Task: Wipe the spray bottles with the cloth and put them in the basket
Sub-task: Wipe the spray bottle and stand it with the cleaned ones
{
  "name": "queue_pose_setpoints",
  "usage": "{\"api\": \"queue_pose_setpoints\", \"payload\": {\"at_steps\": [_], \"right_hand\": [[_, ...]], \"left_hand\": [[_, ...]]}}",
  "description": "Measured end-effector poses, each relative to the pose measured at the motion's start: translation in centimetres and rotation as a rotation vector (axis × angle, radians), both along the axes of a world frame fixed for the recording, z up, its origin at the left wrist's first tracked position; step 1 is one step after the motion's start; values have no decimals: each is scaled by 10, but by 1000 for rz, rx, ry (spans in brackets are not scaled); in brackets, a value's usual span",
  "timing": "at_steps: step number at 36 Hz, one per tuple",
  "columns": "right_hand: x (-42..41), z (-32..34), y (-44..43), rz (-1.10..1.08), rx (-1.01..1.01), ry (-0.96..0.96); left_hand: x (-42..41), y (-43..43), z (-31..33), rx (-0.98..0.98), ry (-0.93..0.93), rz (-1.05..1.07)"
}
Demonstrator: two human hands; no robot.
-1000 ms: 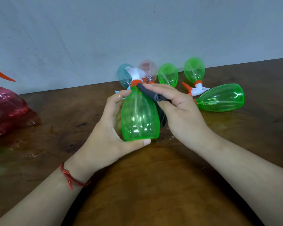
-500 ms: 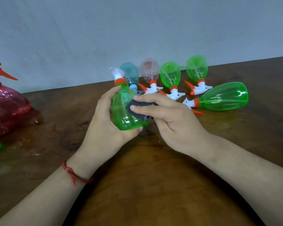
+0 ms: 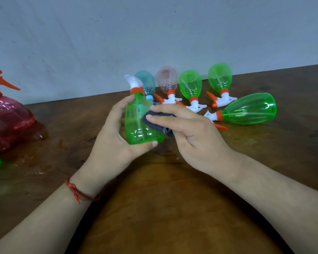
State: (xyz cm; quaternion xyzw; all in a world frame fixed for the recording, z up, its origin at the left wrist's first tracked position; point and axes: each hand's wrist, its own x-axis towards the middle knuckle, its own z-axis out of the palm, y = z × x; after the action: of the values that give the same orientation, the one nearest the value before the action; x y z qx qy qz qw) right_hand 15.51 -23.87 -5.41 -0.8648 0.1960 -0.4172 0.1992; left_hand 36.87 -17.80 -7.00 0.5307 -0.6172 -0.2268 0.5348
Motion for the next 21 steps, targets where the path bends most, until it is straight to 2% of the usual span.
{"api": "queue_pose_setpoints", "payload": {"at_steps": [9,13,17,21], "right_hand": [[2,-2,-12,-91,153,-69],[1,0,-17,-92,299,-127],[0,5,-20,-70,429,-283],[1,0,-18,-99,397,-244]], "left_hand": [[-6,1,-5,69,-108,-100],[-12,6,-2,97,-26,-184],[-19,11,3,85,45,-228],[-15,11,2,118,-77,-232]]}}
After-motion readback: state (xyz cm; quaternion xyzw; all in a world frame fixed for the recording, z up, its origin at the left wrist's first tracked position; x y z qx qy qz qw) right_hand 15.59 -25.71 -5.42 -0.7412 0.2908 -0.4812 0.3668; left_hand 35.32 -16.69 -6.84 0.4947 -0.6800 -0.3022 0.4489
